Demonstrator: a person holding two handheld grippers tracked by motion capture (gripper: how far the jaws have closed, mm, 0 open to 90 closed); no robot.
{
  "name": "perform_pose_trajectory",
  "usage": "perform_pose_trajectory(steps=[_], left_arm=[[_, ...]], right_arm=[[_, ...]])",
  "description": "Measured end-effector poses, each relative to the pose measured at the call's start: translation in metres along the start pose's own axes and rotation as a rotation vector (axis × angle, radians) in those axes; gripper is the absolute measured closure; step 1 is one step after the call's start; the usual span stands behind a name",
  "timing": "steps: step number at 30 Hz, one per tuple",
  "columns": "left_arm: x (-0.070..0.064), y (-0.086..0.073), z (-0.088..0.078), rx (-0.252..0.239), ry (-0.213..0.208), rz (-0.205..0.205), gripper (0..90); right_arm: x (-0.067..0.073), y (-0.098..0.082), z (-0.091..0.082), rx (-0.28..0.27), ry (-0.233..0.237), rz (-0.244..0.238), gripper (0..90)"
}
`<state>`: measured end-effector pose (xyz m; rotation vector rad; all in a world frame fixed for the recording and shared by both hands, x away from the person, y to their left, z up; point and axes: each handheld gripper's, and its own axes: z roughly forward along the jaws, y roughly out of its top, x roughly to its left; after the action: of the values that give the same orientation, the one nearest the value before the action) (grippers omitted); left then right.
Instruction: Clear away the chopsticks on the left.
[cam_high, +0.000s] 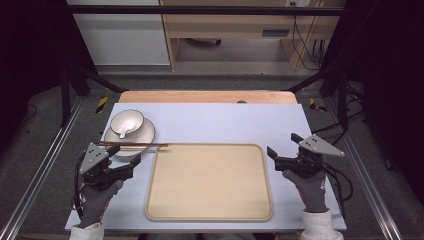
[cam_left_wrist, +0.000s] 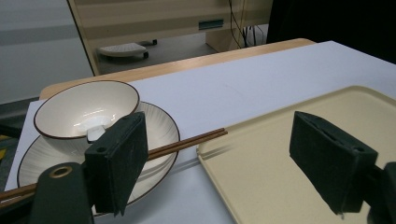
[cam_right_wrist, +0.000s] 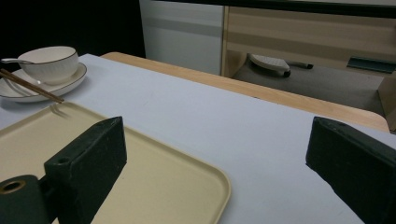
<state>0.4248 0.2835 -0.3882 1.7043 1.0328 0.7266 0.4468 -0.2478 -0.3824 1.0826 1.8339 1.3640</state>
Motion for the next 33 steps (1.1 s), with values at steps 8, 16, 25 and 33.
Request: perform_pose_trajectory(steps=[8, 16, 25, 33], left_arm=[[0.007, -0.006, 0.015, 0.066, -0.033, 0.029, 19.7], [0.017, -0.005, 0.029, 0.117, -0.038, 0.084, 20.2], [0.04, -0.008, 0.038, 0.183, -0.021, 0.118, 21.3], [0.058, -0.02, 0.045, 0.242, 0.005, 0.118, 23.0]], right_arm=[[0.003, 0.0, 0.0, 0.009, 0.004, 0.0, 5.5], [0.01, 0.0, 0.004, 0.026, 0.015, -0.019, 5.5], [0.014, -0.001, 0.01, 0.047, 0.028, -0.028, 5.6], [0.014, 0.001, 0.009, 0.046, 0.023, -0.035, 5.8]])
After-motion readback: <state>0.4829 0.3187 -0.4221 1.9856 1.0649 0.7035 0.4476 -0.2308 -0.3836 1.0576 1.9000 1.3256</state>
